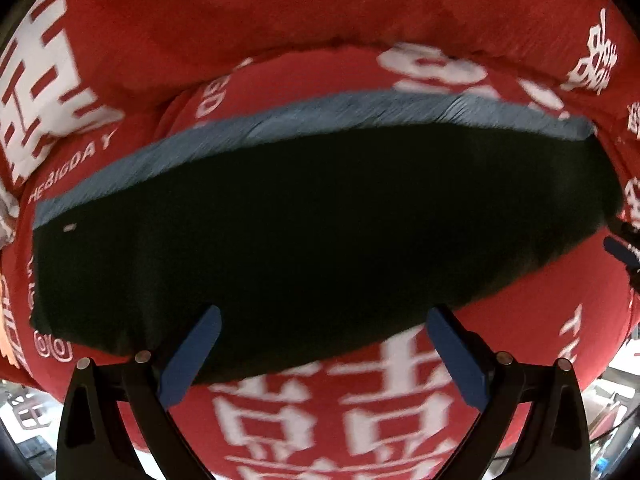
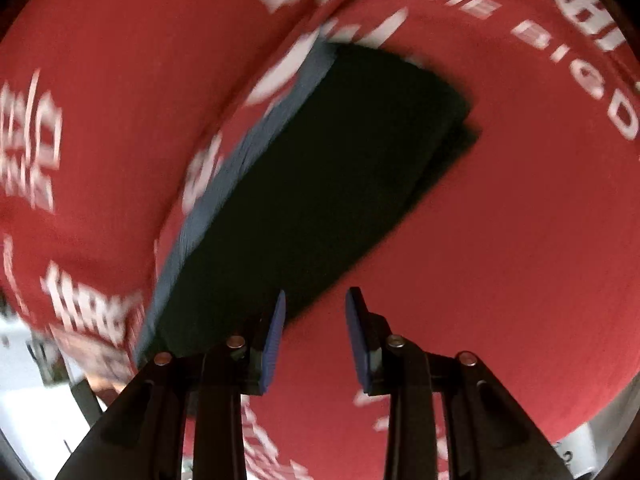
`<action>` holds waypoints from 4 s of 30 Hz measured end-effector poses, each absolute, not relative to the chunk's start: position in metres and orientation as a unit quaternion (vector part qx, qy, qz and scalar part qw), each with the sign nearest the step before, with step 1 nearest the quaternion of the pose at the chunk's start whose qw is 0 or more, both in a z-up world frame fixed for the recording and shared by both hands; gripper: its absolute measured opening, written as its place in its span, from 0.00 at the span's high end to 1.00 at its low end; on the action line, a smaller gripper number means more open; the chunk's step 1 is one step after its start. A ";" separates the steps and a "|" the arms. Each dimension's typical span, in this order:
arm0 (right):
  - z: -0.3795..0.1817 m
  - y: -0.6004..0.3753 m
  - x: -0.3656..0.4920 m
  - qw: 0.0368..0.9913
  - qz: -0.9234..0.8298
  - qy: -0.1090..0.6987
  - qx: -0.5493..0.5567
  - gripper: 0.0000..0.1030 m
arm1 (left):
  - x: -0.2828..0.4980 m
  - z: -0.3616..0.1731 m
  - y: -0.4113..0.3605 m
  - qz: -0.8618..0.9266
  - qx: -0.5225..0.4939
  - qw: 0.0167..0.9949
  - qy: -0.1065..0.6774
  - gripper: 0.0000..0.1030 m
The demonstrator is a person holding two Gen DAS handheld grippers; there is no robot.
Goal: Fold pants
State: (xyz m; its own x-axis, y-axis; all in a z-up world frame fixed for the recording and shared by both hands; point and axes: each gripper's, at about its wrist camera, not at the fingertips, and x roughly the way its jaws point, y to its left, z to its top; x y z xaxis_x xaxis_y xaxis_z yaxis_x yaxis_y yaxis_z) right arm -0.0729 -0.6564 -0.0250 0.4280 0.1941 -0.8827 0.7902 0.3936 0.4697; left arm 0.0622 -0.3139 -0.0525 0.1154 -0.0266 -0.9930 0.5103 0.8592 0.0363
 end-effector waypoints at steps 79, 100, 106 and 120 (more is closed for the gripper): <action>-0.037 -0.696 -0.067 0.713 -0.092 0.354 0.598 0.87 | 0.104 -0.090 -0.459 -0.194 0.197 0.729 0.627 0.00; 0.087 -0.525 0.035 0.844 -0.093 0.461 0.256 0.86 | 0.134 -0.030 -0.257 -0.164 0.125 0.760 0.616 0.00; 0.047 -0.405 0.086 0.838 -0.075 0.517 0.158 0.79 | 0.161 -0.033 -0.166 -0.121 0.115 0.769 0.617 0.00; 0.027 -0.290 0.077 0.801 -0.011 0.589 0.105 0.52 | 0.169 -0.023 -0.098 -0.142 0.072 0.754 0.637 0.00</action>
State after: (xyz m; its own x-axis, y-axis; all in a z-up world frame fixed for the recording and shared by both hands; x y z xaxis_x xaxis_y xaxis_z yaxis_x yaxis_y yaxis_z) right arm 0.0770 -0.2903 0.0271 0.3056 0.1068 -0.9461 0.1411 0.9776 0.1560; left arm 0.1690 -0.0984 -0.0226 0.1472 -0.1216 -0.9816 0.3058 0.9494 -0.0717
